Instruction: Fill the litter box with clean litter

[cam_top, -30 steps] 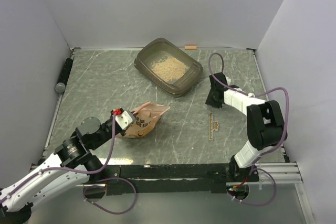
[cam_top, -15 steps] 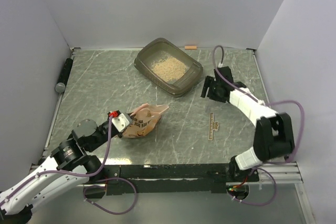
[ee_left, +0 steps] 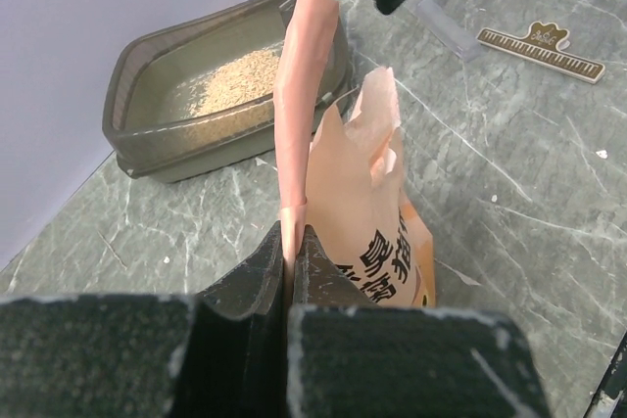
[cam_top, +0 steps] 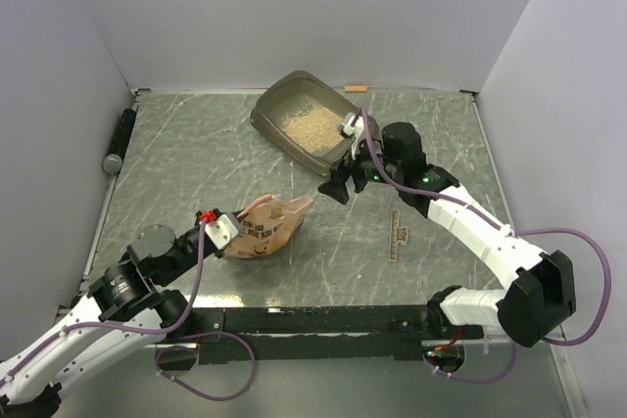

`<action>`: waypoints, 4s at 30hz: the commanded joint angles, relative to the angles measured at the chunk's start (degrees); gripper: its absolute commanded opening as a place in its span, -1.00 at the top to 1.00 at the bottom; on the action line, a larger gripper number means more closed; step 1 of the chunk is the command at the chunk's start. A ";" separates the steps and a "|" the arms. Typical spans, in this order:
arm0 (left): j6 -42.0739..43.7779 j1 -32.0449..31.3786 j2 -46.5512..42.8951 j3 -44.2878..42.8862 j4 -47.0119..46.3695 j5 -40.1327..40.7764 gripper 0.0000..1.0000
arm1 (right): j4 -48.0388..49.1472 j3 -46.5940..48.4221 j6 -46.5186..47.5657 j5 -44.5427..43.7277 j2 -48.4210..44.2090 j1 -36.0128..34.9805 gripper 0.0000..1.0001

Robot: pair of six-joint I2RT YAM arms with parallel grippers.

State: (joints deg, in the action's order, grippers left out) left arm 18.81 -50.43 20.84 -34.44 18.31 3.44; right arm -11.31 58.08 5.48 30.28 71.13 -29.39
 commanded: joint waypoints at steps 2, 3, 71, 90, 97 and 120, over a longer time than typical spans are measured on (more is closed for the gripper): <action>0.97 -0.37 -4.05 -5.29 -17.06 0.25 0.98 | 2.36 4.39 16.04 16.28 1.11 0.38 -0.96; 0.97 -0.37 -4.75 -4.77 -17.42 0.42 0.98 | 1.39 5.28 18.84 20.21 2.16 0.30 -0.96; 4.31 12.19 29.60 -20.06 -29.11 -24.88 0.99 | 0.05 -8.33 18.26 14.63 -12.33 4.07 1.00; 6.07 20.28 31.46 -27.62 -3.37 -33.50 -0.61 | 12.61 -22.57 9.12 13.93 -16.02 4.51 1.00; -1.13 28.18 22.32 -17.53 -2.04 -34.81 -0.67 | 13.95 -23.11 7.80 14.80 -15.24 4.43 1.00; -18.01 35.84 29.34 -0.03 -28.39 -56.87 -0.70 | 12.89 -23.54 7.09 15.15 -15.76 2.76 1.00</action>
State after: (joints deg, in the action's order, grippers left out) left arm 3.81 -15.40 48.66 -36.82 0.73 -46.78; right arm -0.25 35.18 12.64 44.21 57.12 -26.02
